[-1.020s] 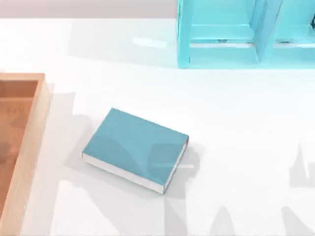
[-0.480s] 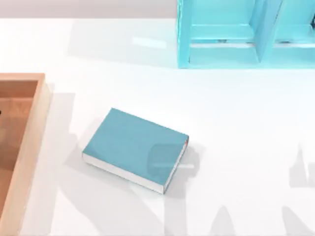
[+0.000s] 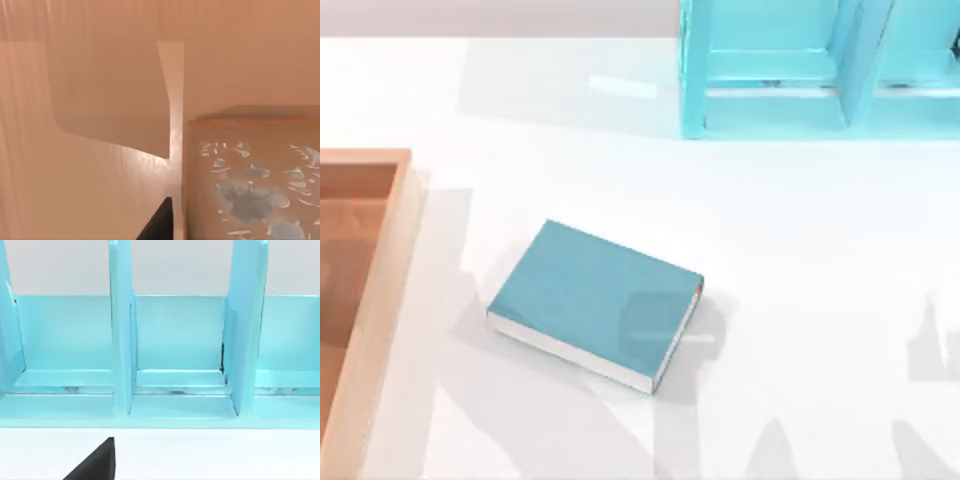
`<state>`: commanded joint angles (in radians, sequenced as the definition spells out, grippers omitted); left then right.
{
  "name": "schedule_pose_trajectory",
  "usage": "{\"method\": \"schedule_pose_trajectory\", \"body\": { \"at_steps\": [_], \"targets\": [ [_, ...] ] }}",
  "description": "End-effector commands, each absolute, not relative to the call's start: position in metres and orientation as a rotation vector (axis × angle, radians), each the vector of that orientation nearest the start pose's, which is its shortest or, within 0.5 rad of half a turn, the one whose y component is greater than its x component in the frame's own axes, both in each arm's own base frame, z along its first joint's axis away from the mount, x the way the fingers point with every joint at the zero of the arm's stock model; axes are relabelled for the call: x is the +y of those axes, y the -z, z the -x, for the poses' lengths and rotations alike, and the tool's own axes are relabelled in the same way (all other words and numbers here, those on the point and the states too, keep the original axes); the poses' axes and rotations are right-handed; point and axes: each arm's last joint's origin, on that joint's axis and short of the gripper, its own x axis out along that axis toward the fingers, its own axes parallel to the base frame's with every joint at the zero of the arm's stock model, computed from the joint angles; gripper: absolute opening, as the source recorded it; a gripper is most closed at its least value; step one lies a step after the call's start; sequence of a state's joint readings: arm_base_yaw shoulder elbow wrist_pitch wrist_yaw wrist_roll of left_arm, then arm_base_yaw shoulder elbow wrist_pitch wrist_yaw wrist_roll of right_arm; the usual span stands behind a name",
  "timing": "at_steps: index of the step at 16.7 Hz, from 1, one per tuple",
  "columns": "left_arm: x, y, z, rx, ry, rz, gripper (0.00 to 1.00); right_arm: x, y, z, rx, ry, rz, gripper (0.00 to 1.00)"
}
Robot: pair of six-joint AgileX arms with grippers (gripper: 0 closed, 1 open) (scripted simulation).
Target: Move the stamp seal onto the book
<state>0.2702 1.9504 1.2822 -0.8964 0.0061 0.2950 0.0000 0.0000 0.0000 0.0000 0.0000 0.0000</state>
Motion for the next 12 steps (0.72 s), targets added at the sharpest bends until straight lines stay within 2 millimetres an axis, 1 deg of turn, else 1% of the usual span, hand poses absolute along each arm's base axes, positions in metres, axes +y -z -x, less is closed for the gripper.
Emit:
{"method": "schedule_pose_trajectory", "body": {
  "at_steps": [6, 7, 12],
  "targets": [
    [0.0968, -0.1412, -0.3402, 1.563, 0.017, -0.012, 0.02, -0.0012, -0.16, -0.1057, 0.0, 0.0, 0.0, 1.0],
    [0.0968, -0.1412, -0.3402, 1.563, 0.017, -0.012, 0.0, -0.0012, -0.16, -0.1057, 0.0, 0.0, 0.0, 1.0],
    [0.0968, -0.1412, -0.3402, 1.563, 0.017, -0.012, 0.0, -0.0012, -0.16, -0.1057, 0.0, 0.0, 0.0, 1.0]
  ]
}}
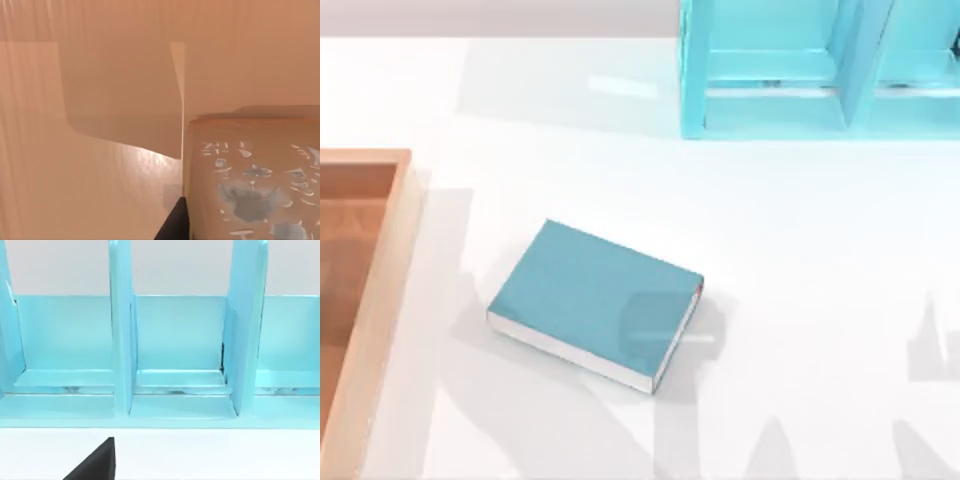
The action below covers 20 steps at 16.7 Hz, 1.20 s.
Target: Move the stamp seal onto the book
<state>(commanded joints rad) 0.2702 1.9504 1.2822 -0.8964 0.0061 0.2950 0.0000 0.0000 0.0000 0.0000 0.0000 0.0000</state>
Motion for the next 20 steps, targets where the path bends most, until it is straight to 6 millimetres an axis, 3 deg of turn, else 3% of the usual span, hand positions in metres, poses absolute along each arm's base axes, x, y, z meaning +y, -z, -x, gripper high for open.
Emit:
{"method": "schedule_pose_trajectory", "body": {
  "at_steps": [4, 7, 11, 15, 18, 20],
  "targets": [
    [0.096, -0.143, -0.341, 1.561, 0.019, -0.014, 0.0, -0.001, -0.16, -0.106, 0.0, 0.0, 0.0, 1.0],
    [0.083, -0.163, -0.347, 1.549, 0.008, -0.013, 0.0, -0.001, -0.16, -0.106, 0.0, 0.0, 0.0, 1.0],
    [0.04, -0.214, -0.356, 1.528, -0.001, -0.009, 0.0, -0.001, -0.16, -0.106, 0.0, 0.0, 0.0, 1.0],
    [-0.015, -0.264, -0.35, 1.536, 0.007, -0.007, 0.0, -0.001, -0.16, -0.106, 0.0, 0.0, 0.0, 1.0],
    [-0.045, -0.286, -0.341, 1.555, 0.017, -0.012, 0.0, -0.001, -0.16, -0.106, 0.0, 0.0, 0.0, 1.0],
    [-0.054, -0.292, -0.337, 1.561, 0.019, -0.014, 0.0, -0.001, -0.16, -0.106, 0.0, 0.0, 0.0, 1.0]
  ]
}}
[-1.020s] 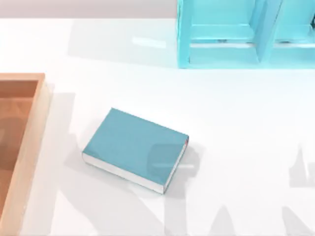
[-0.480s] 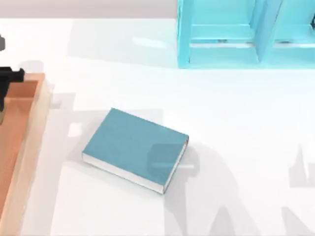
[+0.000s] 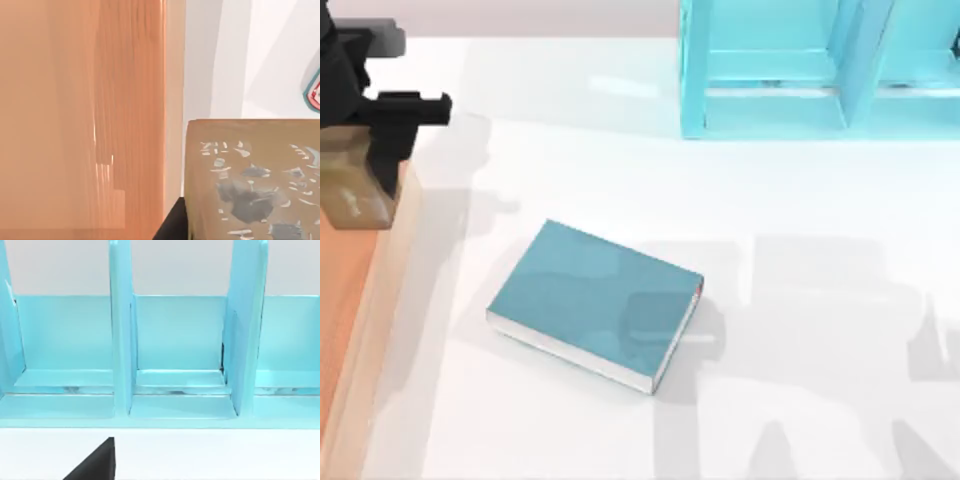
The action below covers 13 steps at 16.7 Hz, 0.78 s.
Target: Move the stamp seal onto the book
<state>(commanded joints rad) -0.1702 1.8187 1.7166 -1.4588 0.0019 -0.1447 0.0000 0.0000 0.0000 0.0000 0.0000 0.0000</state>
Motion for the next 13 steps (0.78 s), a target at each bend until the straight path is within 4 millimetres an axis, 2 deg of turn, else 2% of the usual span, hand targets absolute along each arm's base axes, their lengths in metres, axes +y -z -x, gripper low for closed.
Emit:
{"method": "schedule_pose_trajectory", "body": {
  "at_steps": [5, 7, 9, 13],
  "targets": [
    [-0.054, -0.289, -0.339, 1.567, 0.018, -0.014, 0.0, -0.001, -0.16, -0.106, 0.0, 0.0, 0.0, 1.0],
    [-0.067, -0.281, -0.344, 1.577, 0.017, -0.015, 0.0, -0.001, -0.16, -0.106, 0.0, 0.0, 0.0, 1.0],
    [-0.096, -0.266, -0.35, 1.582, 0.013, -0.014, 0.0, -0.001, -0.16, -0.106, 0.0, 0.0, 0.0, 1.0],
    [-0.185, -0.229, -0.344, 1.576, 0.011, -0.016, 0.0, -0.001, -0.16, -0.106, 0.0, 0.0, 0.0, 1.0]
  ]
}}
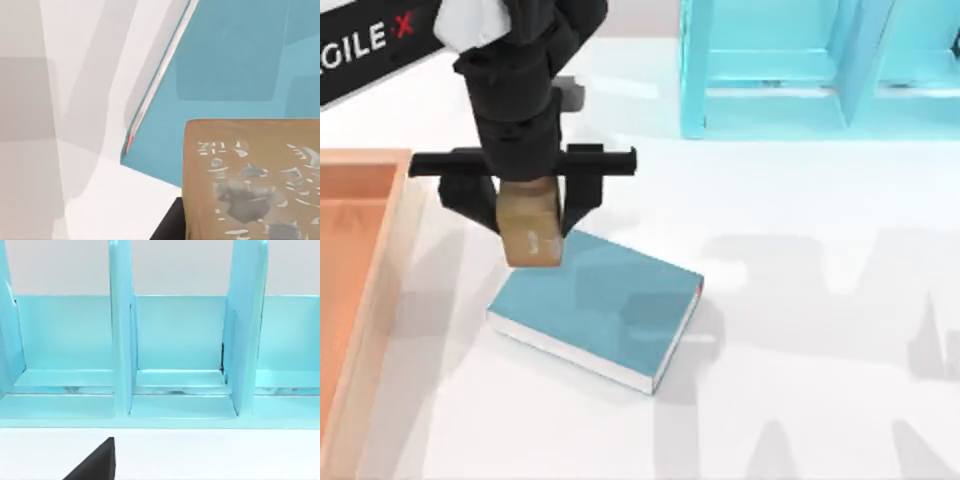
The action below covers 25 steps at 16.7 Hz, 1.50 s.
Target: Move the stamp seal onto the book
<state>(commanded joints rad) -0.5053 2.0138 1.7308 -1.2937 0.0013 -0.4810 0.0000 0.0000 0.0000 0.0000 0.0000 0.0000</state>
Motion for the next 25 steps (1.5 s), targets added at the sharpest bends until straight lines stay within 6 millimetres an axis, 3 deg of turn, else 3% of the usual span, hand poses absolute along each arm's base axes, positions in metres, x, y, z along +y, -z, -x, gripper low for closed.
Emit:
{"method": "schedule_pose_trajectory", "body": {
  "at_steps": [2, 4, 16, 25],
  "targets": [
    [-0.217, -0.212, -0.337, 1.572, 0.013, -0.016, 0.0, -0.001, -0.16, -0.106, 0.0, 0.0, 0.0, 1.0],
    [-0.231, -0.204, -0.332, 1.568, 0.016, -0.015, 0.0, -0.001, -0.16, -0.106, 0.0, 0.0, 0.0, 1.0],
    [-0.232, -0.208, -0.332, 1.568, 0.016, -0.015, 0.0, -0.001, -0.16, -0.106, 0.0, 0.0, 0.0, 1.0],
    [-0.232, -0.208, -0.332, 1.568, 0.016, -0.015, 0.68, -0.001, -0.16, -0.106, 0.0, 0.0, 0.0, 1.0]
  ]
}}
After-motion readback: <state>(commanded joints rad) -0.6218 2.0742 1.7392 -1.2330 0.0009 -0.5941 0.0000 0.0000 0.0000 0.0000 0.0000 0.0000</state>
